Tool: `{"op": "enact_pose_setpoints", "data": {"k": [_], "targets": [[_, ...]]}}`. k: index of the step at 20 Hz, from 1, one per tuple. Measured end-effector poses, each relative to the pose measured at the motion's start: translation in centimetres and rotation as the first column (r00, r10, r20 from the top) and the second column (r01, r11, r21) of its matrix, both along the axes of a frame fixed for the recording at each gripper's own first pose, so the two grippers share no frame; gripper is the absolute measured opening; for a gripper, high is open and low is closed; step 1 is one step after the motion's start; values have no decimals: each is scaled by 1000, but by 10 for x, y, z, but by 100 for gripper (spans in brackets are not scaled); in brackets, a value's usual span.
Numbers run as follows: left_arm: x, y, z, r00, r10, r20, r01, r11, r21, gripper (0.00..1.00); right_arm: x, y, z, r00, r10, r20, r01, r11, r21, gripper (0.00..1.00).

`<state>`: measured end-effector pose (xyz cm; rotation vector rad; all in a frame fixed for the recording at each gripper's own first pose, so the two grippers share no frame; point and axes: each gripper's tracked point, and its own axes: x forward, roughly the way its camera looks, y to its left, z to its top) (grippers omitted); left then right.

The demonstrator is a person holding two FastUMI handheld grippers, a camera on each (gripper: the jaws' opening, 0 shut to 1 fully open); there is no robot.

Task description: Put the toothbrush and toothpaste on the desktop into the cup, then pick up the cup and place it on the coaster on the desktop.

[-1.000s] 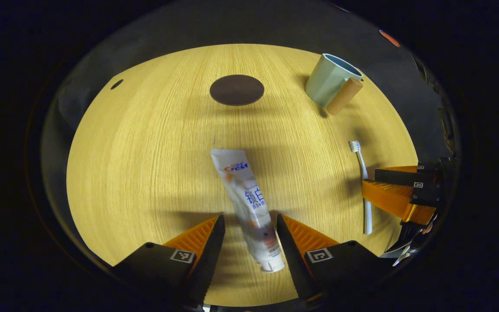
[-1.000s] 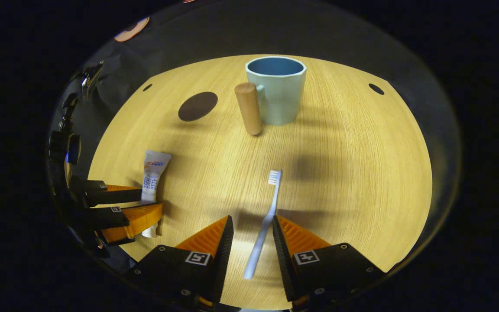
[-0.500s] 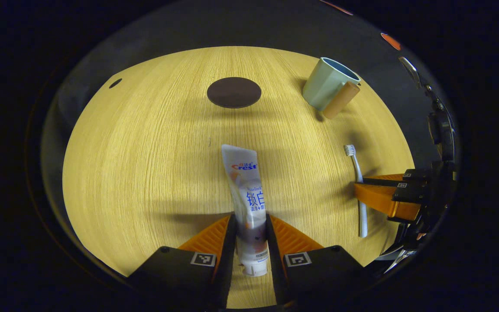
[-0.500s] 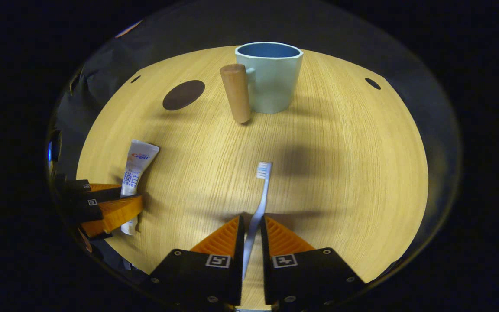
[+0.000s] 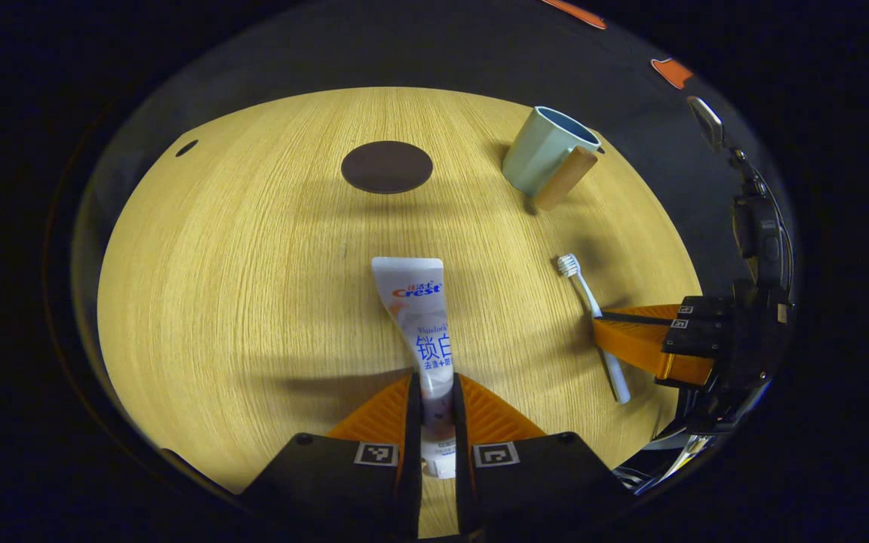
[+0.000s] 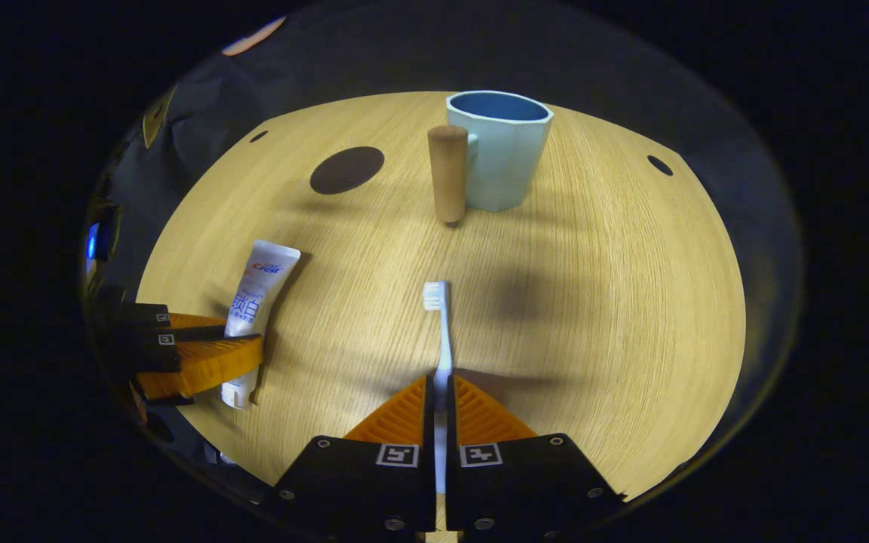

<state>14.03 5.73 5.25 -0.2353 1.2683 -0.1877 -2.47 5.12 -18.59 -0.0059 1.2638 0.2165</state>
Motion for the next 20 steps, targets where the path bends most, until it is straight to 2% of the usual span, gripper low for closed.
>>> {"op": "enact_pose_setpoints", "data": {"k": [1, 2, 3, 4, 6, 7, 8, 10, 12, 13, 17, 20], "targets": [[-14, 20, 3, 1000, 3, 7, -3, 1000, -6, 21, 2, 1, 4, 1000, -1, 17, 1, 1000, 13, 5], [9, 20, -6, 1000, 8, 11, -8, 1000, -12, 22, 4, 0, 10, 999, -5, 33, 4, 1000, 24, 6], [9, 4, -6, 1000, 11, 17, -11, 1000, -16, 21, 6, -2, 14, 999, -6, 50, 5, 1000, 31, 6], [14, 12, -4, 1000, 15, 23, -15, 1000, -22, 22, 10, -4, 20, 997, -10, 71, 7, 999, 39, 6], [13, 19, 8, 999, 18, 46, -16, 999, -28, 22, 15, -4, 29, 993, -20, 113, 13, 998, 58, 6], [17, 35, 30, 998, 23, 62, -22, 999, -27, 22, 17, -4, 30, 990, -28, 139, 19, 998, 68, 6], [21, 31, 39, 996, 26, 82, -24, 999, -25, 22, 19, -5, 33, 986, -34, 161, 22, 997, 78, 6], [33, -12, 62, 993, 35, 114, -32, 999, -28, 22, 20, -6, 35, 976, -53, 212, 33, 995, 95, 6], [40, -6, 90, 990, 38, 136, -34, 999, -31, 22, 27, -5, 41, 963, -79, 258, 49, 991, 121, 6], [27, -13, 92, 989, 38, 146, -33, 999, -37, 22, 33, -8, 49, 955, -95, 282, 59, 989, 134, 6], [29, -19, 91, 979, 37, 201, -30, 999, -37, 22, 57, -17, 72, 911, -146, 386, 81, 980, 179, 5], [33, -10, 109, 967, 40, 251, -32, 999, -33, 22, 68, -22, 87, 874, -162, 458, 79, 978, 195, 5]]}}
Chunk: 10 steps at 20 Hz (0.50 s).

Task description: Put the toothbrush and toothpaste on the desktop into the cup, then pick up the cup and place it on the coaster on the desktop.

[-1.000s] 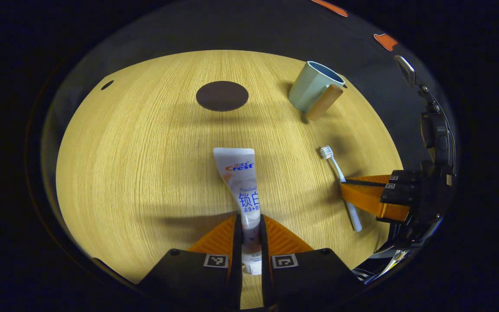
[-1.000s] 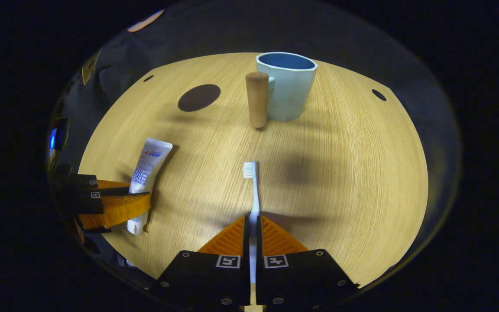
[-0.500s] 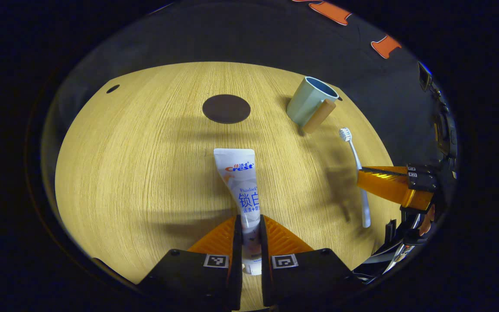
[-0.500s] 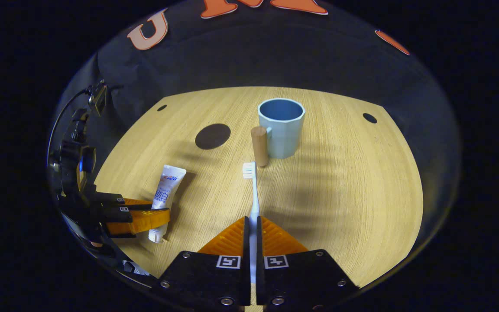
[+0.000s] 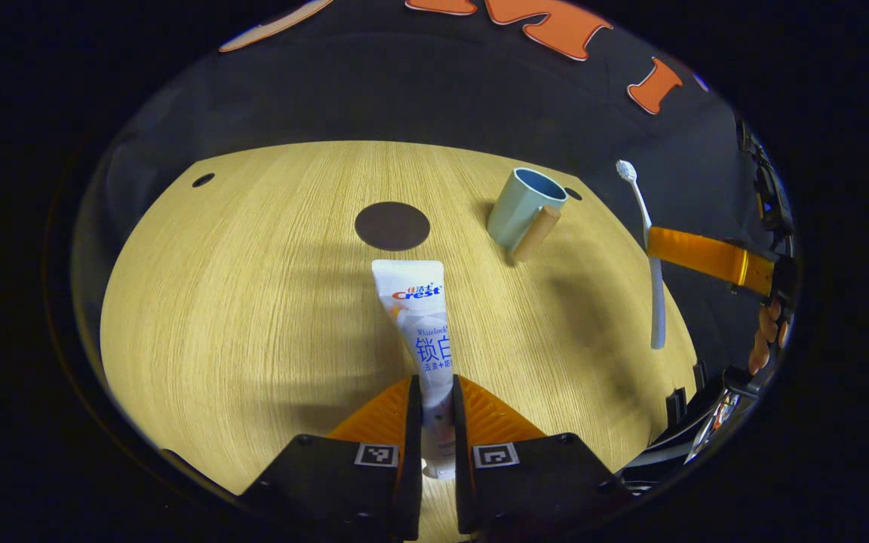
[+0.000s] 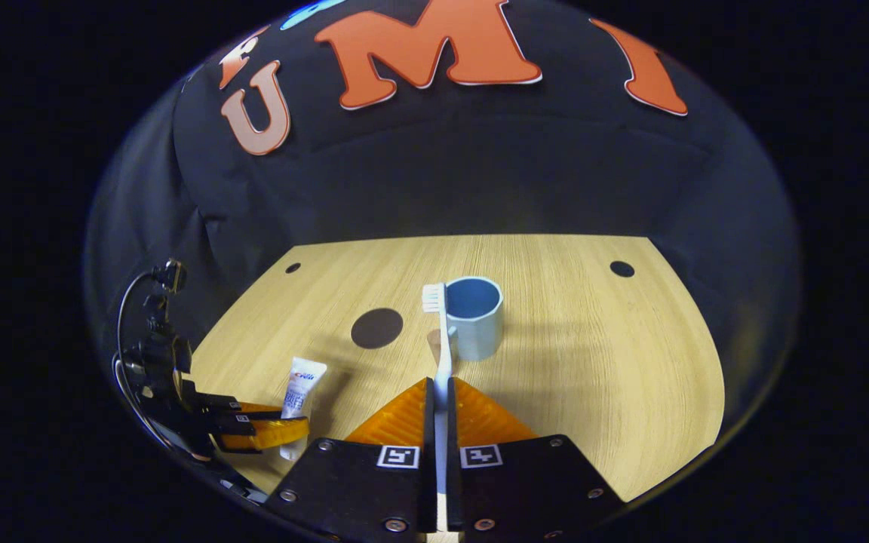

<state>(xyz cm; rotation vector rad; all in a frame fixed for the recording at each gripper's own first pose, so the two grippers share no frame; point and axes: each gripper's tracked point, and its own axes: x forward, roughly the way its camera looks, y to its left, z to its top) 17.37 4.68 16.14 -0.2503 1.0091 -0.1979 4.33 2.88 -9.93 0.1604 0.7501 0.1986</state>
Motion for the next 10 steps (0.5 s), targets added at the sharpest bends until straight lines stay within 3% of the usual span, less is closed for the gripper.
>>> {"op": "enact_pose_setpoints", "data": {"k": [10], "targets": [[12, 10, 30, 987, 14, 160, -16, 1000, 14, 22, 50, -4, 41, 963, -38, 268, 29, 999, 37, 5]]}}
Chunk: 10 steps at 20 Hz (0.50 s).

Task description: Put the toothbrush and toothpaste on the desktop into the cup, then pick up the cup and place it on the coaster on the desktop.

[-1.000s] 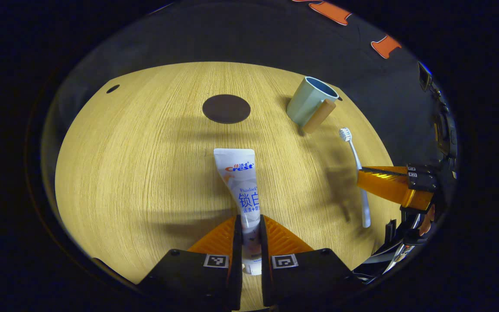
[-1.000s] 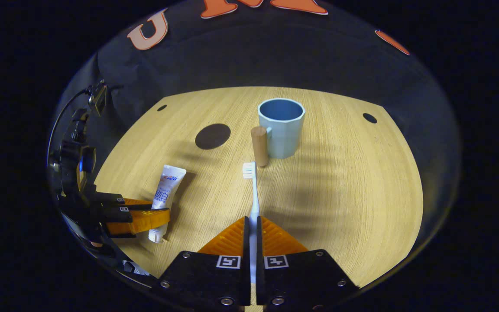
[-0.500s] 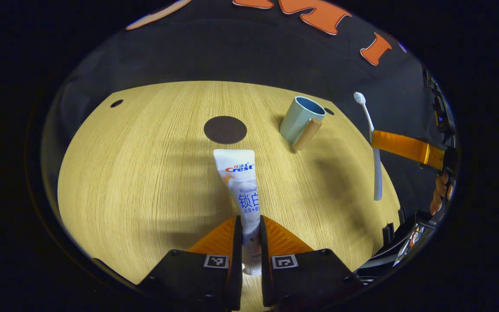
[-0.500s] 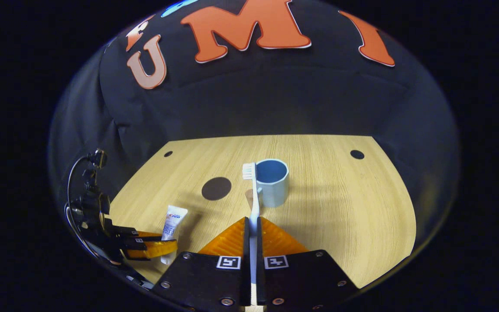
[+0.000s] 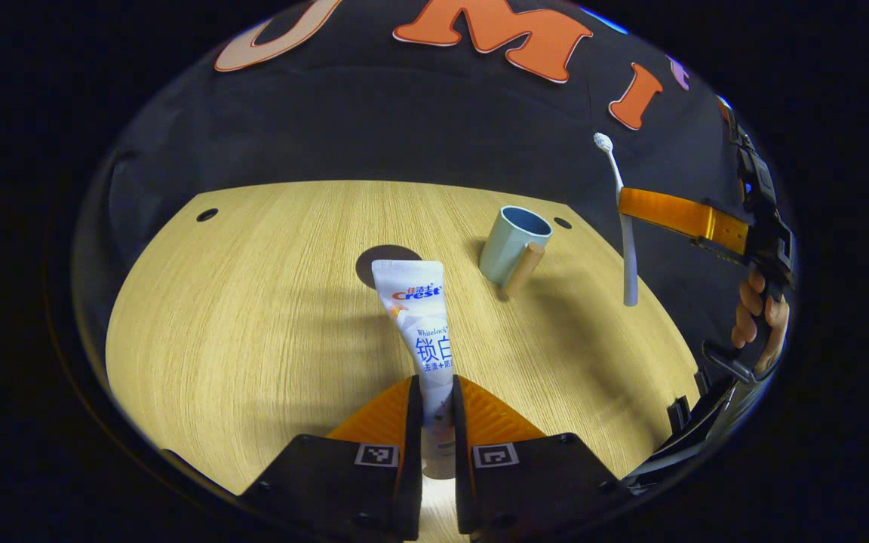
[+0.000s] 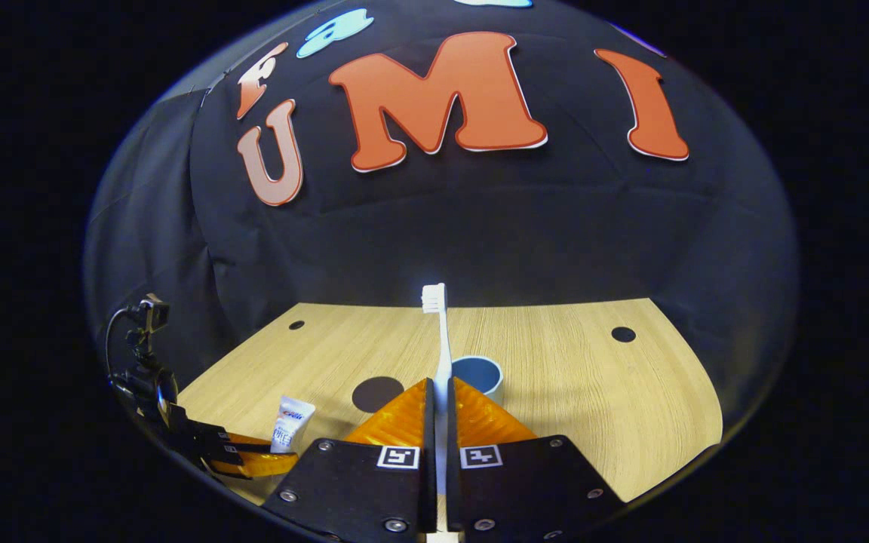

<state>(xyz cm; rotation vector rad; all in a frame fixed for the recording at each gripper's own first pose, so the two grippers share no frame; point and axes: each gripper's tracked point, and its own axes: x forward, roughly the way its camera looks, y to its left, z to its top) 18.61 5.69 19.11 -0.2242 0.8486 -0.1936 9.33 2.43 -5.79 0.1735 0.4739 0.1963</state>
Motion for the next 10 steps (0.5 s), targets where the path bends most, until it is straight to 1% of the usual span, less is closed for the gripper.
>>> {"op": "enact_pose_setpoints", "data": {"k": [3, 5, 7, 8, 10], "targets": [[4, 4, 7, 999, 7, 47, -7, 1000, 2, 23, 17, 0, 10, 997, -21, 73, 20, 1000, 17, 5], [8, 8, 13, 997, 13, 77, -13, 1000, 4, 22, 28, -3, 17, 991, -37, 130, 34, 999, 23, 5], [12, 11, 21, 994, 21, 111, -22, 1000, 13, 21, 38, -4, 26, 980, -40, 195, 35, 999, 31, 5], [14, 13, 25, 991, 23, 130, -25, 1000, 18, 23, 43, -3, 31, 973, -37, 226, 30, 999, 36, 5], [17, 16, 31, 986, 28, 166, -33, 999, 25, 23, 51, 2, 37, 961, -31, 275, 18, 999, 47, 5]]}}
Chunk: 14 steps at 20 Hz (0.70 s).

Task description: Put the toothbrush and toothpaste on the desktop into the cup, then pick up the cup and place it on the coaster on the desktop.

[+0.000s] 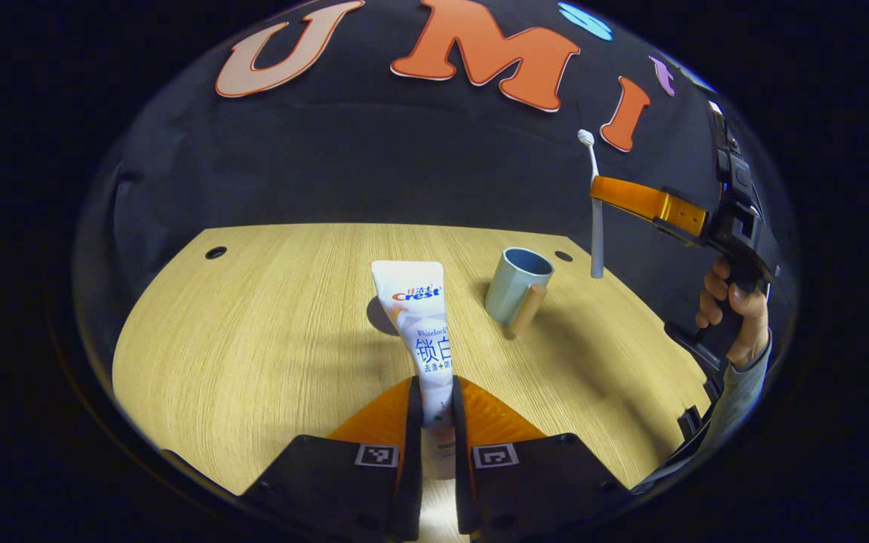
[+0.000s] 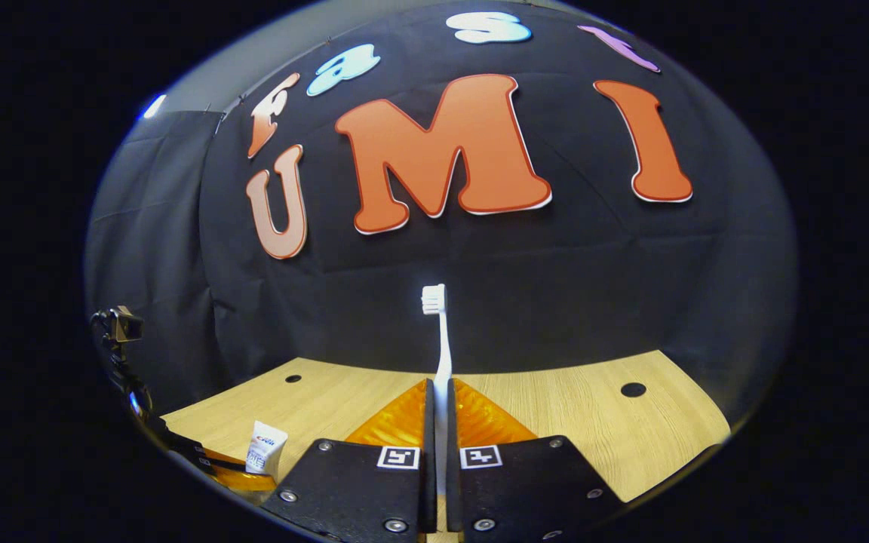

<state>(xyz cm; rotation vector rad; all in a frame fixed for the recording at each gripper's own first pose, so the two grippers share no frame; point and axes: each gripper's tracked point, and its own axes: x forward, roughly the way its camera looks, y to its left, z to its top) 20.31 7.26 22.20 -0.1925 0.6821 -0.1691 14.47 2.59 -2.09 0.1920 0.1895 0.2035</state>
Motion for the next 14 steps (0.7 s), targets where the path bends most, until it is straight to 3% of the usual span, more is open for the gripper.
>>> {"op": "enact_pose_setpoints", "data": {"k": [10, 14], "targets": [[-10, 6, 23, 989, 35, 144, -37, 999, 13, 22, 47, -4, -10, 990, -33, 135, 32, 999, 10, 5], [-17, 6, 42, 981, 42, 187, -48, 999, 23, 23, 64, -2, -26, 990, -39, 132, 33, 998, 53, 5]]}}
